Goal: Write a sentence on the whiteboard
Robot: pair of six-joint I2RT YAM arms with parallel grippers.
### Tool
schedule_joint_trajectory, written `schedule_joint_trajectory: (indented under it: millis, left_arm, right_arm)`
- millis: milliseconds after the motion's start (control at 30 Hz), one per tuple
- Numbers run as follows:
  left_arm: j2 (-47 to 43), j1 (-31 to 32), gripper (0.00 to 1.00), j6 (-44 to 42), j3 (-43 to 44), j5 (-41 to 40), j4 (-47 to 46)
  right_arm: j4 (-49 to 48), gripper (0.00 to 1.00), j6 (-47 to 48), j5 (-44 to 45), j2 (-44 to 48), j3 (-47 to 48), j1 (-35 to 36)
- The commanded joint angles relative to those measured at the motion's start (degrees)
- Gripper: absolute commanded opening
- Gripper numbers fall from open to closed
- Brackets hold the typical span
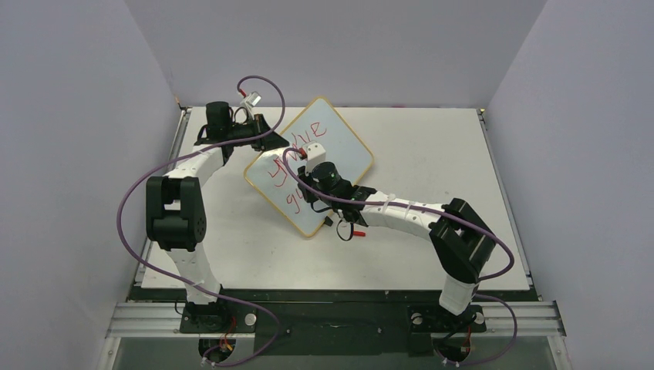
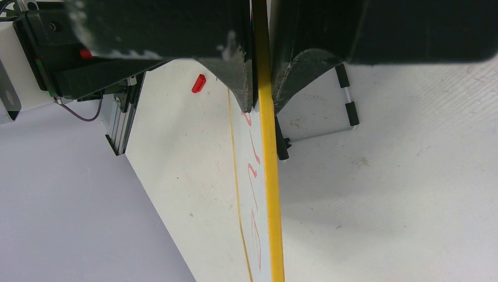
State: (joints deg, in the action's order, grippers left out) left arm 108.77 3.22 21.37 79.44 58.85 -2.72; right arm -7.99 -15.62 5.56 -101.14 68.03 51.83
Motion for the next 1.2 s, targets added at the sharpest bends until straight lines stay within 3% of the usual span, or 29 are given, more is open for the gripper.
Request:
schedule_joint_trajectory:
  millis: [0,633,1167]
  left_arm:
    - [0.14,0.64,0.00,-6.20,1.16,-1.50,-7.12]
    - [0.17,0.58,0.00,-6.16,1.18,-1.55,-7.12]
    - [0.19,0.69,0.00,-6.08,1.16,-1.66,-7.14]
  right_arm:
    - [-1.26,0.00,-0.29,-0.92,-0.69,2.40,0.37]
    - [-0.70,0.00,-0.73,-0.91,-1.77,2.91,0.33]
    - [-0.55,0.00,-1.20,1.21,0.21,-2.36,-0.82]
